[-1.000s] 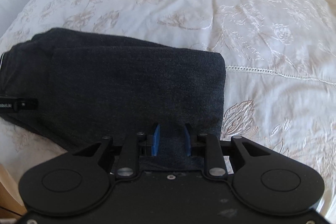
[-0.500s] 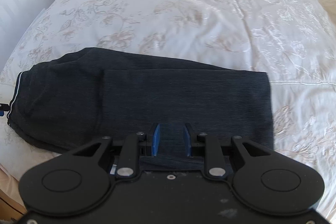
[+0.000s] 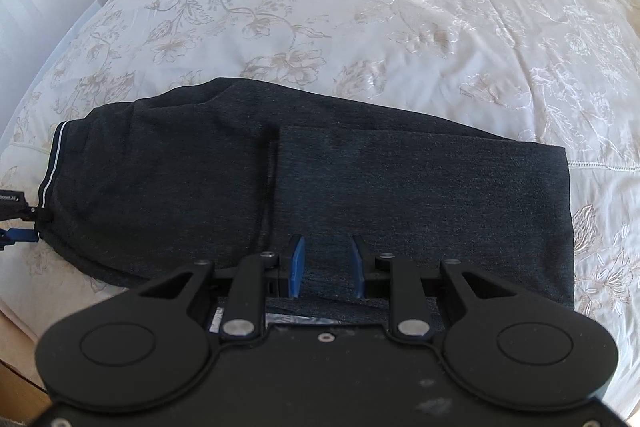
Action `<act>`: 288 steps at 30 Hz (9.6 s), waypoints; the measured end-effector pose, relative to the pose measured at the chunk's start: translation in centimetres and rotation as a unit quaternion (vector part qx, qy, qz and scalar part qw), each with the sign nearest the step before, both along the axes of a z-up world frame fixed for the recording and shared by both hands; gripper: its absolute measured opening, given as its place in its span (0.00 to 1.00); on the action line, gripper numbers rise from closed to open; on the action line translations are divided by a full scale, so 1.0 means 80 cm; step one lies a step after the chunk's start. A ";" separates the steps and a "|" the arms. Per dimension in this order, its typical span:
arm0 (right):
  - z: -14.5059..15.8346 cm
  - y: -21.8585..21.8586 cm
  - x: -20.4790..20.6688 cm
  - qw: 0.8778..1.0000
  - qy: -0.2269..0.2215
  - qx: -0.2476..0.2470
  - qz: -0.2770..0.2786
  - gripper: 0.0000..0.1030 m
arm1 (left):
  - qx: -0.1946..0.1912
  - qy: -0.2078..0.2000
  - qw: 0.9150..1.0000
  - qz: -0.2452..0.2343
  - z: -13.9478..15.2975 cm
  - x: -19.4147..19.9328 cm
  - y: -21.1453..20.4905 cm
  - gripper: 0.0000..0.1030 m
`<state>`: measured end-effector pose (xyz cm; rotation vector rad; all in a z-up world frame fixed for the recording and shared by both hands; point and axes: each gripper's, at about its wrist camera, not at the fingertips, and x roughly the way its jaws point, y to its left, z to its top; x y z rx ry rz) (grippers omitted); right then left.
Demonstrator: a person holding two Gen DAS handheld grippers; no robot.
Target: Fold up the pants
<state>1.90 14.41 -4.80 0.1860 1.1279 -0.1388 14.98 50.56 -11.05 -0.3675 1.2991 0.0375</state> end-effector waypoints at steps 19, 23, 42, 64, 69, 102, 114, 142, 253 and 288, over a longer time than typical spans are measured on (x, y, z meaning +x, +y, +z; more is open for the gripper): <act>-0.004 -0.010 -0.003 1.000 0.005 0.017 0.023 0.26 | 0.045 -0.163 0.983 -0.076 0.096 -0.033 -0.087 0.28; -0.007 -0.033 -0.009 0.999 0.002 0.029 0.017 0.26 | 0.061 -0.204 0.971 -0.105 0.143 -0.057 -0.145 0.27; -0.005 -0.243 -0.091 0.998 -0.013 0.053 -0.024 0.26 | 0.045 -0.134 0.948 -0.285 0.096 -0.154 -0.523 0.31; -0.016 -0.222 -0.048 0.986 -0.034 0.159 -0.024 0.32 | 0.094 -0.143 0.949 -0.266 0.116 -0.163 -0.434 0.35; -0.038 -0.198 -0.032 0.987 -0.019 0.158 -0.010 0.36 | 0.148 -0.122 0.953 -0.233 0.100 -0.132 -0.390 0.35; -0.098 -0.197 0.001 0.981 -0.001 0.193 -0.029 0.49 | 0.118 -0.008 0.962 -0.246 0.025 -0.114 -0.300 0.41; -0.075 -0.161 0.011 0.992 -0.023 0.114 0.041 0.22 | 0.146 -0.064 0.966 -0.205 0.058 -0.114 -0.303 0.41; -0.008 -0.221 -0.053 0.997 -0.067 0.036 -0.003 0.33 | 0.141 -0.114 0.935 -0.304 0.060 -0.085 -0.391 0.42; -0.072 -0.219 0.075 1.000 -0.018 0.005 0.010 0.23 | 0.142 -0.101 0.945 -0.276 0.028 0.068 -0.423 0.43; 0.080 -0.144 -0.087 0.995 -0.057 -0.024 -0.083 0.33 | 0.100 -0.111 0.952 -0.267 0.167 -0.125 -0.384 0.43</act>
